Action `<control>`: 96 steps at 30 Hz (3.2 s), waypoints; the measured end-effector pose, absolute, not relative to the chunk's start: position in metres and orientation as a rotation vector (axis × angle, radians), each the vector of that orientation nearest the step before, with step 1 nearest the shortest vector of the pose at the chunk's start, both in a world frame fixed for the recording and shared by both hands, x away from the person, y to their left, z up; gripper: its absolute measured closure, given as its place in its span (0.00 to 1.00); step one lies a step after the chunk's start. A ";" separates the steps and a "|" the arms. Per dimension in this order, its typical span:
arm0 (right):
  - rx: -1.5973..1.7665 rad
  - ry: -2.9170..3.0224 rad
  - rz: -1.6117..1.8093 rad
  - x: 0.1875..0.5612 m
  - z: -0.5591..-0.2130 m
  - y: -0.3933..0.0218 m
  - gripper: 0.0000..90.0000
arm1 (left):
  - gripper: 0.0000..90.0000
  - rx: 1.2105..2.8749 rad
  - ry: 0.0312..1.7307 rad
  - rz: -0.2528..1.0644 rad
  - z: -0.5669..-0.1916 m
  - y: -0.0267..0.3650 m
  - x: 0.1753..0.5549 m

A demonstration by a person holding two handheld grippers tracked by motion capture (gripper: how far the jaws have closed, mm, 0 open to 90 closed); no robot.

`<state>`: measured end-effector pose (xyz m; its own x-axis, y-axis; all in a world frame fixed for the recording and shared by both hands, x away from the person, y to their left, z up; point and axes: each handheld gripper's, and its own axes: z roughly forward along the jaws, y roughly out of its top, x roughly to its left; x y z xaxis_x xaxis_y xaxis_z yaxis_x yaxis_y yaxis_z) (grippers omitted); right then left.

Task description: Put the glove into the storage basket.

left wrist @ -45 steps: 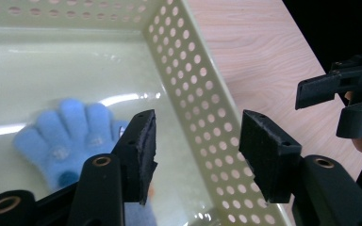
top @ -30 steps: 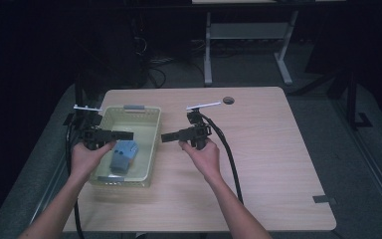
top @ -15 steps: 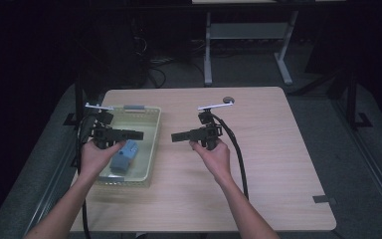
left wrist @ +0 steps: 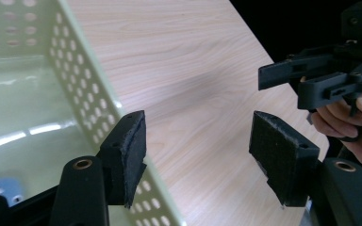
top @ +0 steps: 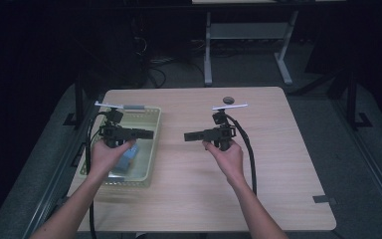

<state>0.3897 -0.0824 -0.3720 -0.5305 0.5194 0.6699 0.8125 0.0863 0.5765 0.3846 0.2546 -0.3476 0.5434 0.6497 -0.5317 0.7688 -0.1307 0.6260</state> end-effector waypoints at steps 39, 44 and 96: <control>-1.466 -1.950 -1.484 0.368 -0.392 -0.171 0.34 | 0.35 1.908 1.061 -0.238 -0.357 0.186 0.377; -1.483 -1.946 -1.485 0.366 -0.395 -0.177 0.34 | 0.35 1.928 1.043 -0.248 -0.360 0.179 0.375; -1.673 -1.836 -1.461 0.331 -0.441 -0.262 0.32 | 0.33 1.997 0.925 -0.379 -0.413 0.112 0.325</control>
<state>0.3307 -0.2618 -0.4406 -0.3036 0.5970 0.7426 0.8576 -0.1684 0.4860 0.3252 0.1119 -0.4130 0.6761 0.4646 -0.5718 0.7322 -0.3377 0.5914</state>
